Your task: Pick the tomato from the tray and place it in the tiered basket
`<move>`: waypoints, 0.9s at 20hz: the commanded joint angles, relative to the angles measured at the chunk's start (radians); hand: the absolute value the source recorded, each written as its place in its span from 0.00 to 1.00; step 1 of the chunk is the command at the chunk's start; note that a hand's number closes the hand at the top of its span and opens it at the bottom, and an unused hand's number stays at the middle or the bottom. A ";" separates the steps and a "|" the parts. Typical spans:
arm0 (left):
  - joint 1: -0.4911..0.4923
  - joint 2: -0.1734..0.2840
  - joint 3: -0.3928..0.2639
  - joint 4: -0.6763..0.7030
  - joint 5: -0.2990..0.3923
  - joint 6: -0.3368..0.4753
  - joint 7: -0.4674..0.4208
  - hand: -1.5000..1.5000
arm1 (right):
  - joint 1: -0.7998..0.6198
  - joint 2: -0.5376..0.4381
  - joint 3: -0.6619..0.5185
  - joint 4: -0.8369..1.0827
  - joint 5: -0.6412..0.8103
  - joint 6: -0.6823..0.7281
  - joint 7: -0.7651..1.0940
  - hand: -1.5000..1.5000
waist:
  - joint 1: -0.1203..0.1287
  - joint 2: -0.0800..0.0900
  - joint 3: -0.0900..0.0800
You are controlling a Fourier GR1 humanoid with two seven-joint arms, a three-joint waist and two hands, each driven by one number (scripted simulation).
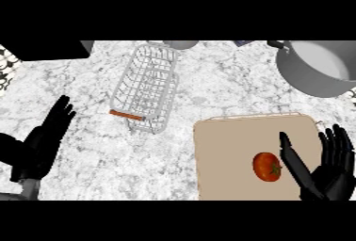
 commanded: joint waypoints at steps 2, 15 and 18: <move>-0.038 -0.026 -0.015 0.032 0.001 -0.024 0.013 0.50 | 0.249 -0.001 0.110 -0.137 0.193 -0.193 0.041 0.00 | 0.024 0.001 -0.003; -0.070 -0.004 -0.017 0.007 0.006 -0.067 0.034 0.50 | 0.634 -0.436 0.336 -0.316 0.517 0.050 0.628 0.00 | 0.100 0.029 -0.011; -0.076 -0.024 -0.018 0.043 0.001 -0.070 0.017 0.50 | 0.651 -0.462 0.381 -0.440 0.636 0.073 0.818 0.00 | 0.093 0.026 -0.010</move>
